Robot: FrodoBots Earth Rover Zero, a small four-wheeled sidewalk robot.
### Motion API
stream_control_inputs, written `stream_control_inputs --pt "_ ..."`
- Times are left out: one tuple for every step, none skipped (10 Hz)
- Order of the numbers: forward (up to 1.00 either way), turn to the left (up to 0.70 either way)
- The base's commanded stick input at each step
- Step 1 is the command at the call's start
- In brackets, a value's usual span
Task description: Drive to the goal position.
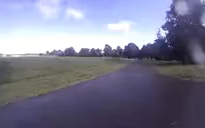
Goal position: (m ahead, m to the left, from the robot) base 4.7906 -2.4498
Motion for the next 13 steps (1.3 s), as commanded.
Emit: stream_control_inputs --pt "0.7 0.0" --pt "0.7 0.0" --pt "0.7 0.0" --pt "0.7 0.0" --pt "0.7 0.0" --pt "0.7 -0.08" --pt "0.7 -0.33" --pt "0.7 -0.35" --pt "0.7 -0.35" --pt "0.7 -0.35" --pt "0.7 -0.35" --pt "0.7 -0.35" --pt "0.7 -0.35"
